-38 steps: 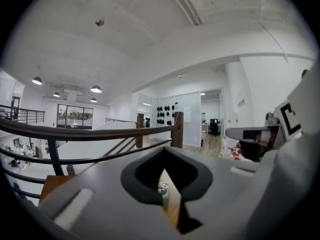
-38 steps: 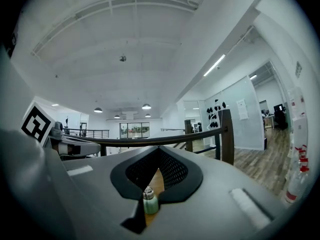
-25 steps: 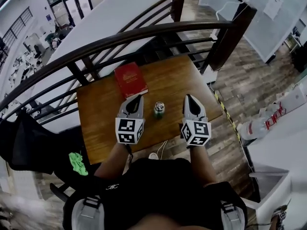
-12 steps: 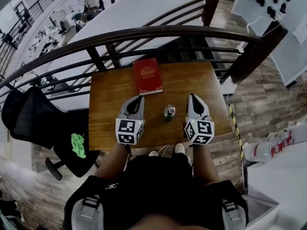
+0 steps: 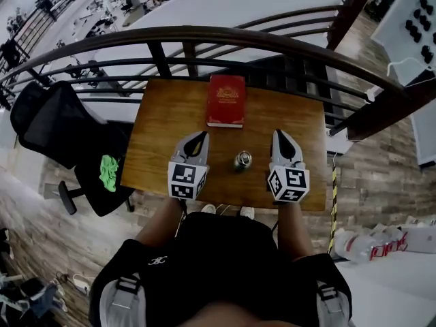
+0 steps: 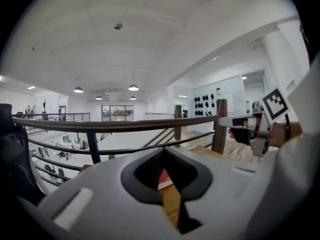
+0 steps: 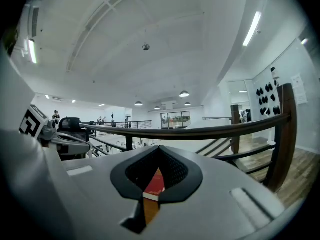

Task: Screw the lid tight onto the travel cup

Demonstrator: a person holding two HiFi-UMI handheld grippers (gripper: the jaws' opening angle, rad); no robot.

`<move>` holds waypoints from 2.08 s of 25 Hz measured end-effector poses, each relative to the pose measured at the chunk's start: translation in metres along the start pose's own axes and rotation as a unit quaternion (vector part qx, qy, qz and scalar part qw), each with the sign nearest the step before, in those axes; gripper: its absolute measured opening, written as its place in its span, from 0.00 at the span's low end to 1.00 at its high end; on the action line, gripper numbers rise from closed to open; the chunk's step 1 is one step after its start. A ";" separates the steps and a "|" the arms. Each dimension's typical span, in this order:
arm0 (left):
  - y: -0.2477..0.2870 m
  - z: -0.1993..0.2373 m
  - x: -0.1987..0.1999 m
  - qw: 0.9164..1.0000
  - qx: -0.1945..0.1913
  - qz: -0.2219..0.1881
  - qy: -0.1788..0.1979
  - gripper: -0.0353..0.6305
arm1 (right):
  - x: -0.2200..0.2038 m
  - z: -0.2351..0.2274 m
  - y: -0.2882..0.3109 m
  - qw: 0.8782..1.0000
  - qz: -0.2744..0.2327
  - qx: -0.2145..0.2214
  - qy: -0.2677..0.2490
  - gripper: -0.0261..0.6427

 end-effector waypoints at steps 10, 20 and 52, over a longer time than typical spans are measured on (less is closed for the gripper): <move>0.007 -0.004 -0.024 0.998 0.049 0.015 -0.048 0.13 | -0.002 -0.023 0.033 0.989 0.029 0.119 -0.087 0.04; 0.019 -0.014 -0.064 0.997 -0.012 0.053 -0.046 0.35 | -0.015 -0.032 0.061 0.922 0.140 0.300 -0.203 0.17; 0.146 -0.131 -0.187 0.957 -0.242 0.128 0.092 0.65 | -0.149 0.069 0.072 0.539 0.297 0.430 -0.661 0.41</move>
Point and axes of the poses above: the fingertips, and each gripper's own axes: y forward along the fingers, z to its left, x out of its top, the point moved 6 cm from there along -y, backward along the fingers, and after that the axes turned 12 degrees about z, right-handed, at the moved point
